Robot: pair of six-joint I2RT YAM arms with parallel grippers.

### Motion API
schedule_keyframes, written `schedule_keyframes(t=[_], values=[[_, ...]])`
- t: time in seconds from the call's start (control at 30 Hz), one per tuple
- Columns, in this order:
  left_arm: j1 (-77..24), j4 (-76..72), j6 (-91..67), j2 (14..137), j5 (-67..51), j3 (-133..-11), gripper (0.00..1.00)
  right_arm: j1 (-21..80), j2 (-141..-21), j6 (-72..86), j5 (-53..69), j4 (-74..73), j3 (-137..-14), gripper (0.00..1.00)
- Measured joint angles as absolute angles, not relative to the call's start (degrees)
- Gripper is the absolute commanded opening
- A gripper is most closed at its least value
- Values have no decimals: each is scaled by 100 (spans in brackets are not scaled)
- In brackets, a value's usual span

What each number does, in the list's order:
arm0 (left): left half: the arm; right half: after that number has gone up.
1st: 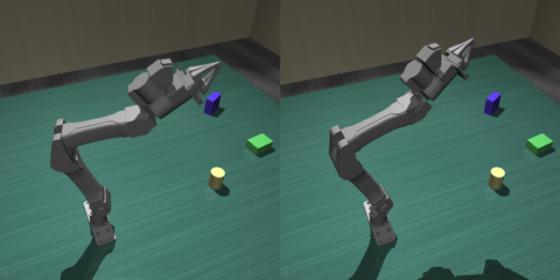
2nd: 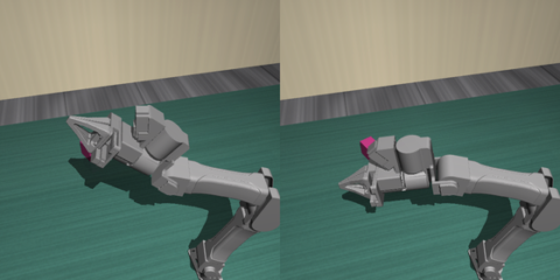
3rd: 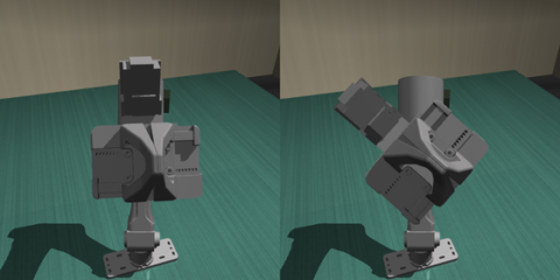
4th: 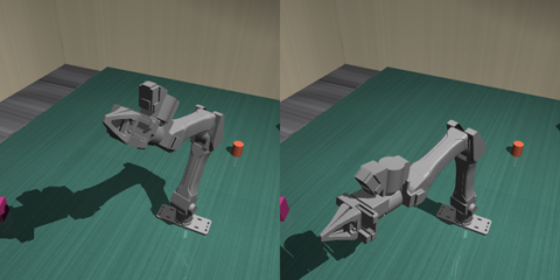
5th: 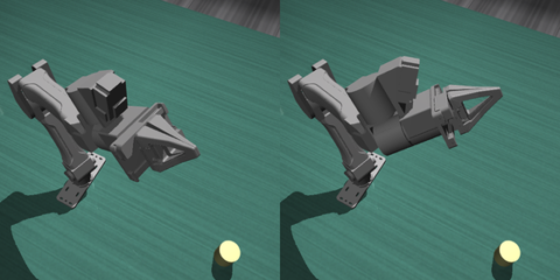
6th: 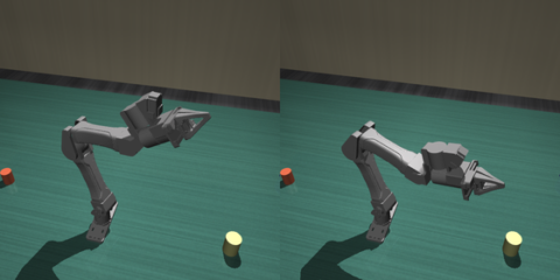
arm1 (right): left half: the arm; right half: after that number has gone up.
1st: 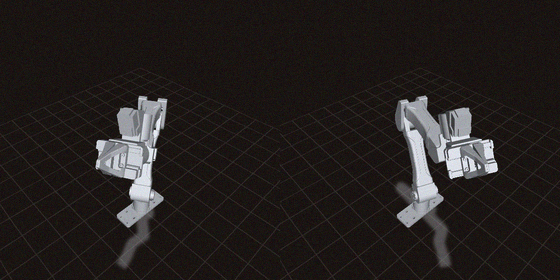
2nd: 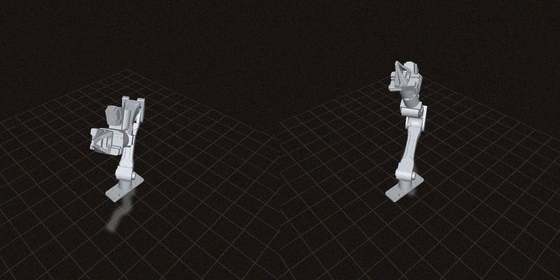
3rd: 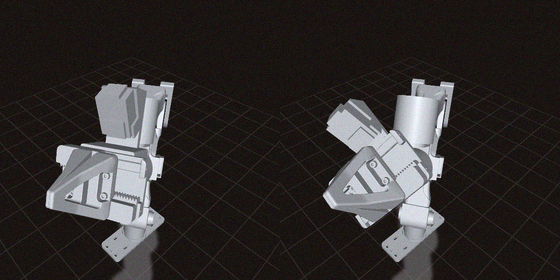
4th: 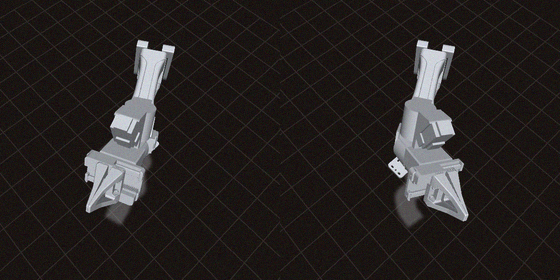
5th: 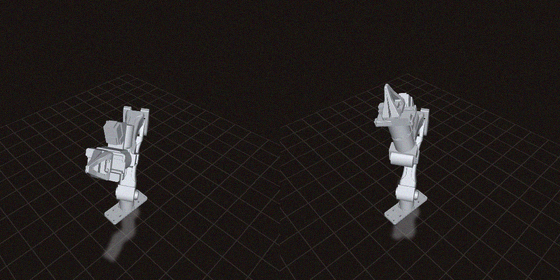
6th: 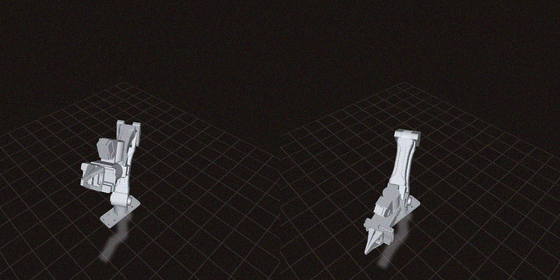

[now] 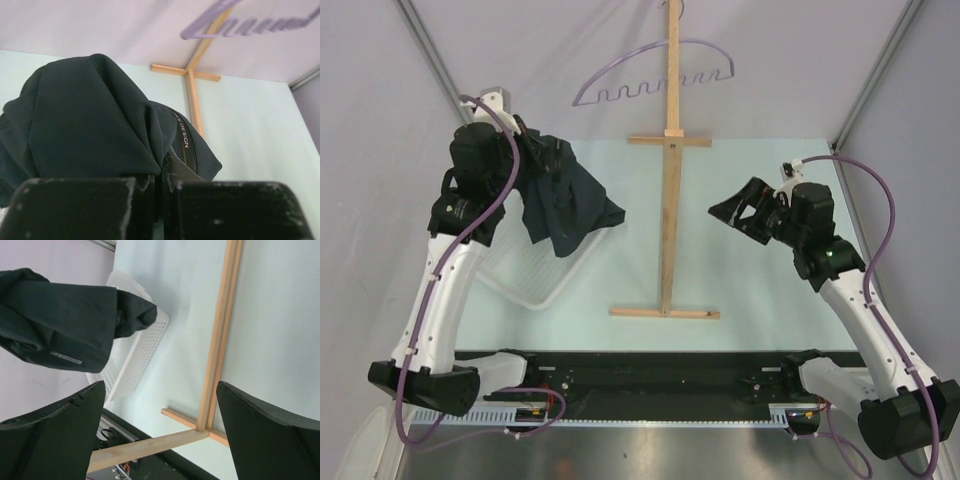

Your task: Remove the shorts from the hanger

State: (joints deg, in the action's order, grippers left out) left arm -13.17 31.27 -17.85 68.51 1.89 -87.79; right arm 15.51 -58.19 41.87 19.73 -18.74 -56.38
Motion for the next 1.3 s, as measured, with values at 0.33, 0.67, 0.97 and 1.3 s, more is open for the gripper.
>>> schedule_keyframes(t=[0.33, 0.67, 0.97, 1.3], values=[[-1046, 3055, -1968, 6965, 158, -8138, 0, 1551, -5546, 3931, 1815, -2294, -5408, 97], [-1009, 2991, -2574, 6587, 464, -6364, 1, 1551, -5505, 3850, 1732, -2377, -5144, 98], [-843, 2797, -2705, 7002, 519, -6250, 0, 1553, -5424, 3787, 1669, -2569, -5039, 98], [-755, 2980, -2978, 7972, 143, -6324, 80, 1809, -5280, 3789, 1529, -2606, -4687, 98]])
